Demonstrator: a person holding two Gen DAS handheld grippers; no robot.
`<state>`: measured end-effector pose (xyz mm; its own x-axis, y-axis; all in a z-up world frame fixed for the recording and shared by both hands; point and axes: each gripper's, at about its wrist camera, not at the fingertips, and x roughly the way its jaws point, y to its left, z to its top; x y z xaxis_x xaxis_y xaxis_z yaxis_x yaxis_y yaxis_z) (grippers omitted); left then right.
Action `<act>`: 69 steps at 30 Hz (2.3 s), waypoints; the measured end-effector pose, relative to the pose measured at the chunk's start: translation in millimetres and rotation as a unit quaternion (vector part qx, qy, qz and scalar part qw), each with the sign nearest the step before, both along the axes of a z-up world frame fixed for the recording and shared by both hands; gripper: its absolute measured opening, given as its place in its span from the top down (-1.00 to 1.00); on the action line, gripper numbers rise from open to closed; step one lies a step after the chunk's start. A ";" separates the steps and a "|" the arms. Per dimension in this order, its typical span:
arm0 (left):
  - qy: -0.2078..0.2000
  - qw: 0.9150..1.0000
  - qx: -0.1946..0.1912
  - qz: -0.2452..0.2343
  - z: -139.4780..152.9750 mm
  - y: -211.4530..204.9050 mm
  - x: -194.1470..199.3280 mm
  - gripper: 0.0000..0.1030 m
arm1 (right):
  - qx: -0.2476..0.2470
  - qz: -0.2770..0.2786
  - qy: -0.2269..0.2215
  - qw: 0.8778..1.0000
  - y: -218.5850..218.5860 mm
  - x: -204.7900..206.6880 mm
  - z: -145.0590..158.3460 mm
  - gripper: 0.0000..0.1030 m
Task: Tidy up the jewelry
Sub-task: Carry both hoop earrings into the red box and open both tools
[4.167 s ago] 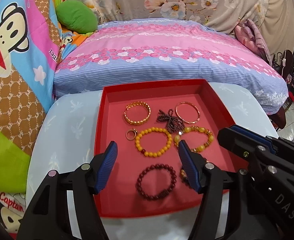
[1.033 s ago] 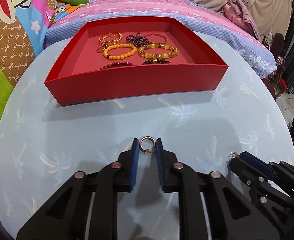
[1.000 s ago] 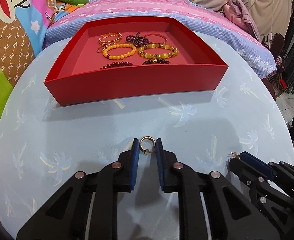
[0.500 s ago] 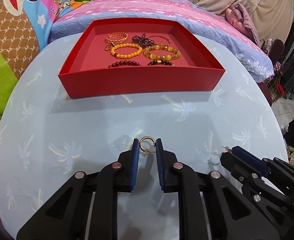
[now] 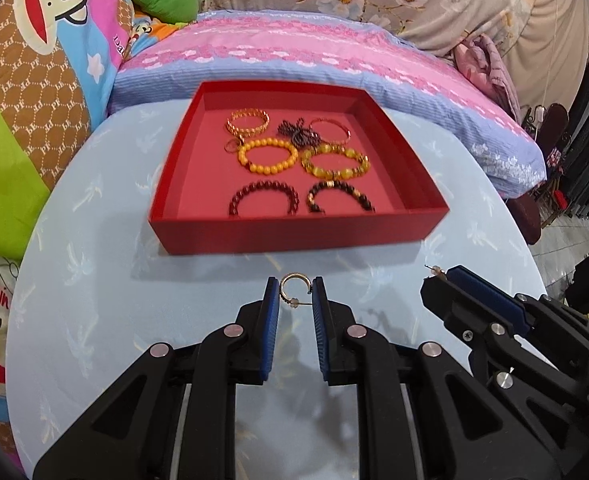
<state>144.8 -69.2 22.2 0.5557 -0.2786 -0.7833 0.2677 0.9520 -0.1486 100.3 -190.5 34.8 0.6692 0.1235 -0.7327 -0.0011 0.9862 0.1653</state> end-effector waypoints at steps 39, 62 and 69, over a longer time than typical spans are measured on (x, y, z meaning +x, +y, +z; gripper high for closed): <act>0.001 0.999 0.044 0.018 -34.2 -26.2 149.3 0.68 | -0.015 -0.031 0.017 0.999 -21.8 149.8 -36.9 0.68; -0.014 0.997 0.063 0.041 -27.1 -23.2 139.6 0.04 | -0.030 -0.040 0.004 0.999 -18.7 137.8 -26.8 0.62; -0.022 0.997 0.061 0.044 -12.4 -19.0 122.0 -0.08 | -0.039 -0.040 -0.008 0.998 -16.0 119.3 -10.9 0.61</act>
